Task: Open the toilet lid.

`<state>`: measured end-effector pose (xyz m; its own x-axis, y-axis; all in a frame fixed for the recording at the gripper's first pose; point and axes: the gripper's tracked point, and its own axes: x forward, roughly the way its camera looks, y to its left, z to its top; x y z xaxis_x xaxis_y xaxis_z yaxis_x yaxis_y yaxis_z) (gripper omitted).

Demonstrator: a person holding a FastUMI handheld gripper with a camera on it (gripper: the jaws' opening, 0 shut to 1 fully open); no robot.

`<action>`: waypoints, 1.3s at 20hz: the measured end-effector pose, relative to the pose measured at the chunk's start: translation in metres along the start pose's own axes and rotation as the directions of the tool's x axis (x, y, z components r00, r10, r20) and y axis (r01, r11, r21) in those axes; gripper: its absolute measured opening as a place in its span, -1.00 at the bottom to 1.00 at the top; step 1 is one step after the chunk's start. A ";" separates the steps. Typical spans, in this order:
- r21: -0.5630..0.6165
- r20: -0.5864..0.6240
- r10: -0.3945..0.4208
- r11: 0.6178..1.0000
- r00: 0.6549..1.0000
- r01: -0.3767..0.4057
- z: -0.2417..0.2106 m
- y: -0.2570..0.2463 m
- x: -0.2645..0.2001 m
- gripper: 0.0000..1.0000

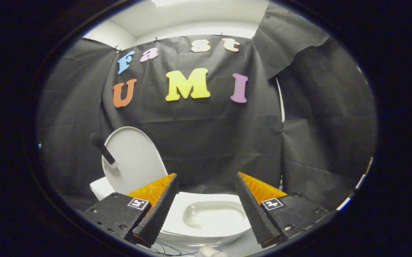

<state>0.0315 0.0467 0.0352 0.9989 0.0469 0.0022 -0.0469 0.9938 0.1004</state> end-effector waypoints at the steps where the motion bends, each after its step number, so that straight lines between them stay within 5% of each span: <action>1: 0.007 -0.006 -0.006 1.000 1.000 0.006 -0.008 -0.007 -0.003 1.00; 11: -0.036 -0.041 -0.051 0.998 0.998 0.050 -0.051 -0.028 -0.008 1.00; 26: -0.070 -0.032 -0.065 0.996 0.997 0.063 -0.051 -0.032 -0.006 1.00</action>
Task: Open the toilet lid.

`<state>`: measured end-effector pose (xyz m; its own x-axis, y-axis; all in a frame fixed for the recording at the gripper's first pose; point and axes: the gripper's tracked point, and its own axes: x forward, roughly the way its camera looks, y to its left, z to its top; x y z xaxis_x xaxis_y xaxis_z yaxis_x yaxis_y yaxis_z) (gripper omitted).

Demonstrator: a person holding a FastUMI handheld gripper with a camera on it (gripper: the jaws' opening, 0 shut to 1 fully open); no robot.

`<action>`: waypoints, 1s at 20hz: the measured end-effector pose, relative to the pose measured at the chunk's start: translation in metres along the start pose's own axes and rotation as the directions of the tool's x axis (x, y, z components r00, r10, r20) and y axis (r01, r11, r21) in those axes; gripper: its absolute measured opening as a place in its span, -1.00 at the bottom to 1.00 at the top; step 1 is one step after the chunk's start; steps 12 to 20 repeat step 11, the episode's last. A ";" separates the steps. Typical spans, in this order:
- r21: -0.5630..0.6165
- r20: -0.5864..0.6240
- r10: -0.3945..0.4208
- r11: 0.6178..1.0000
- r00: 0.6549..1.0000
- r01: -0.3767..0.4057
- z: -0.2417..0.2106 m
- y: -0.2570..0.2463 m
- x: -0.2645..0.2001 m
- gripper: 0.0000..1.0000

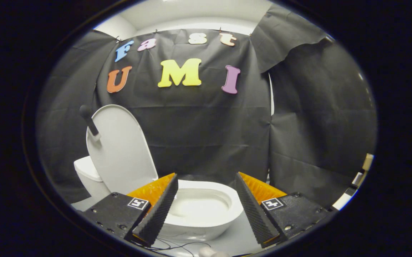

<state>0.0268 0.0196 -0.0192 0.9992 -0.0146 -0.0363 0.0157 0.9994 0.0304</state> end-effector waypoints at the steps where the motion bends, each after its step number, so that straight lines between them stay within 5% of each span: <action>1: -0.002 0.004 0.000 1.000 1.000 0.000 0.002 0.000 -0.002 1.00; 20: -0.008 -0.006 0.014 1.000 1.000 -0.014 -0.002 0.005 -0.002 1.00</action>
